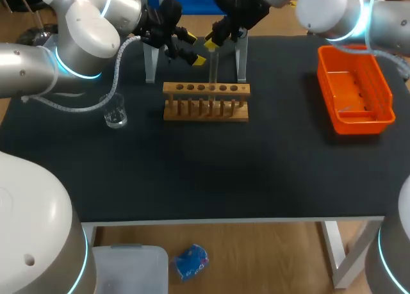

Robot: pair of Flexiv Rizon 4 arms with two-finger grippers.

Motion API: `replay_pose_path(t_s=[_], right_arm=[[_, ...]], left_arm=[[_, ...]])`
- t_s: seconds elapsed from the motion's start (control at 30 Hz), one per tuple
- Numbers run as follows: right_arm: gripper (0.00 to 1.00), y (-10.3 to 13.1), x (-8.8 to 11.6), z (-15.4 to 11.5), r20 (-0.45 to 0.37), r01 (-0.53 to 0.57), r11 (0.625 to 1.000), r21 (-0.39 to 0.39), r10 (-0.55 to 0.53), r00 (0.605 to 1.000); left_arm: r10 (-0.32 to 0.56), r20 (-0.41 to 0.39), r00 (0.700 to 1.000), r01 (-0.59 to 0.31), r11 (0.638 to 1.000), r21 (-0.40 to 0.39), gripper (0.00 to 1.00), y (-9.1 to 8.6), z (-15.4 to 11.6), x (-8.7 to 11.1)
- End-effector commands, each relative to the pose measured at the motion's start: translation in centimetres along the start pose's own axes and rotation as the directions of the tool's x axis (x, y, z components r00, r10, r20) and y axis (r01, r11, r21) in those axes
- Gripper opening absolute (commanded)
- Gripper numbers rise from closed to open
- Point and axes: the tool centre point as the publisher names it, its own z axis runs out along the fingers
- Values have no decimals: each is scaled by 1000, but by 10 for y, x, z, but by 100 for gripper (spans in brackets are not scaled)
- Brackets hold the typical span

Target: Invert the test tube, pick up the pipette, mount the tip to pipette, aspirate from beaker and dispense into the tube, eject the tip, return the pipette, and cap with the stopper.

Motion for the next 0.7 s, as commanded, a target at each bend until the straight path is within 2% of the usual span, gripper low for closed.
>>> replay_pose_path(t_s=[0.03, 0.7], right_arm=[[0, 1, -1, -2, -2, 3, 1000, 5, -3, 1000], [0, -2, 10, -9, 1, 6, 1000, 11, -6, 1000]], left_arm=[[-1, -5, 1000, 1, 1000, -5, 100, -1, 0, -1], [-1, -5, 1000, 1, 1000, -5, 100, -1, 0, -1]])
